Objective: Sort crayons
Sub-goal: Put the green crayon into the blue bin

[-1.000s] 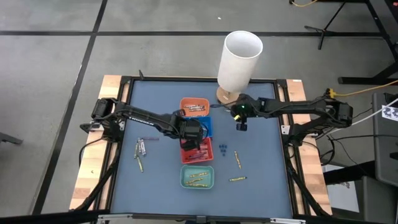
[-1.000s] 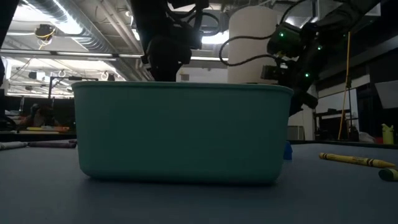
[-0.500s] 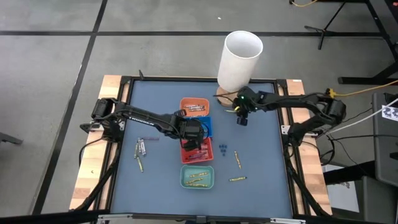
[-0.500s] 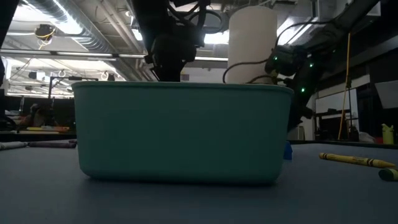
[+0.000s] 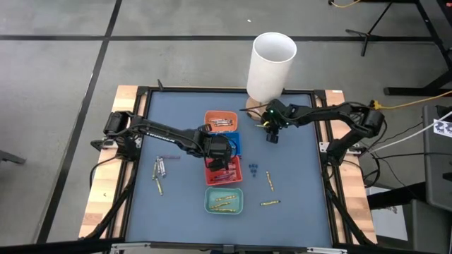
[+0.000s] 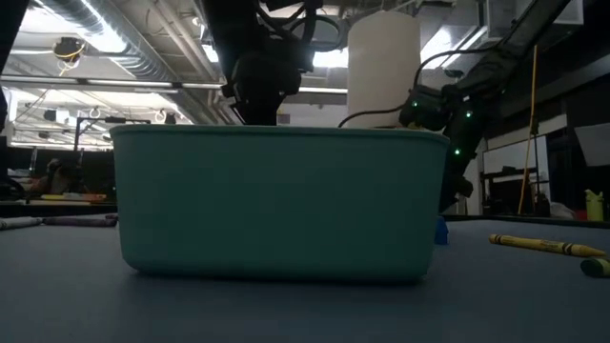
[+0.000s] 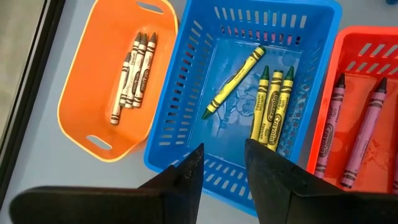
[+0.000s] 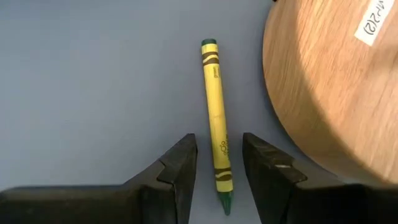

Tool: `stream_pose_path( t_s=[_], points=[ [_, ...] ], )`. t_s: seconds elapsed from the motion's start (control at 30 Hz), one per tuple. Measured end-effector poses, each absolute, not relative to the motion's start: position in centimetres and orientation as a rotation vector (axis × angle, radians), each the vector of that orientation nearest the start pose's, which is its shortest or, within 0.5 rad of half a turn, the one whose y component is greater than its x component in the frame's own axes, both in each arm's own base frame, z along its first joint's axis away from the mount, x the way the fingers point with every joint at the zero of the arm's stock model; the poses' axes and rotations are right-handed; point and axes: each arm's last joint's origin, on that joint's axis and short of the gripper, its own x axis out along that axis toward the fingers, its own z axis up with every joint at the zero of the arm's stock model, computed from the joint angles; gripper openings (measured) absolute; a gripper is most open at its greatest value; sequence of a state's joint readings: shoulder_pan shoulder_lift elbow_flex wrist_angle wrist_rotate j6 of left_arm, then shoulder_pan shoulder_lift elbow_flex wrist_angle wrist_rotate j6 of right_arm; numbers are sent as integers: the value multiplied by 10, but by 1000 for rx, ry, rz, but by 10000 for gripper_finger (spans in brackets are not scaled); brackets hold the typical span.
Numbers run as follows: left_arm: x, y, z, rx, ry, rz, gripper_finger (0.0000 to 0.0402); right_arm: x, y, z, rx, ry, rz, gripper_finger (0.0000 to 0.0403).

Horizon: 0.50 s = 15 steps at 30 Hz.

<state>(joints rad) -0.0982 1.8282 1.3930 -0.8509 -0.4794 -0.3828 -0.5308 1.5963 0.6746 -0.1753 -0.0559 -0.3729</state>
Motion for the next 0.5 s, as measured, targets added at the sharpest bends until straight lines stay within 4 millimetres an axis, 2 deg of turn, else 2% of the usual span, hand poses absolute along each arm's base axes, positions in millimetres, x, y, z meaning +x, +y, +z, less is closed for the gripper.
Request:
stream_pose_path(
  t_s=[0.17, 0.5],
  points=[
    [360, -22, 220, 39, 1147, 553, 100, 231, -133, 122, -11, 1117, -218, 120],
    [360, -22, 220, 37, 1146, 555, 100, 230, -132, 121, 1, 1118, -199, 23]
  ],
)
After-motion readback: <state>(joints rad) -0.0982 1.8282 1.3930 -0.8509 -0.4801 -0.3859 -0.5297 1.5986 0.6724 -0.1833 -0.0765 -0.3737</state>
